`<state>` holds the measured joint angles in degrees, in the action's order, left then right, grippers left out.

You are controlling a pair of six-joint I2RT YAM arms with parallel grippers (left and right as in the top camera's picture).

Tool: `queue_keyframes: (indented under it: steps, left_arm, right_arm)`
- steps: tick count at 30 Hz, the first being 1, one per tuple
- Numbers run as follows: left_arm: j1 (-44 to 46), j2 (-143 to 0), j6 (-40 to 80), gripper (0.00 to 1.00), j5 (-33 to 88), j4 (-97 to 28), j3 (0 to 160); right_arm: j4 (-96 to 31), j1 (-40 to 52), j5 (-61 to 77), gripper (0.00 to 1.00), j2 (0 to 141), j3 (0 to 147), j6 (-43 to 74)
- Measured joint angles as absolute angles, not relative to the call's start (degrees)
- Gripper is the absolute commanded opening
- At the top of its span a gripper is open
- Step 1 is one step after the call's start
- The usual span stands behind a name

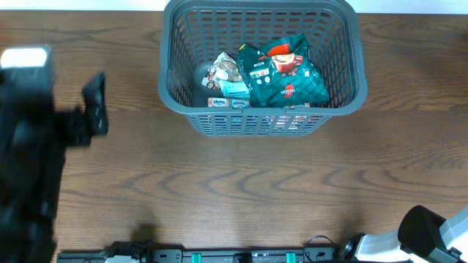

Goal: Pack container

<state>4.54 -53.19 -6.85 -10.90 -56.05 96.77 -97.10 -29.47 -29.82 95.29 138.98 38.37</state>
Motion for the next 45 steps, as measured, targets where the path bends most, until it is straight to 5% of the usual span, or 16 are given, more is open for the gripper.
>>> queue_keyframes:
  steps: [10,22,45]
  left_arm:
    - [1.21,-25.91,3.49,0.99,-7.7,-38.68,60.53]
    - [0.84,-11.03,7.53,0.99,0.95,-17.54,24.69]
    - [0.86,-0.78,7.73,0.99,3.64,-12.1,6.94]
  right_arm:
    - [-97.1,-29.47,-29.78,0.99,95.29,138.98,38.39]
    - [-97.08,-29.47,-29.78,0.99,95.29,138.98,38.39]
    - [-97.1,-29.47,-29.78,0.99,95.29,138.98,38.39]
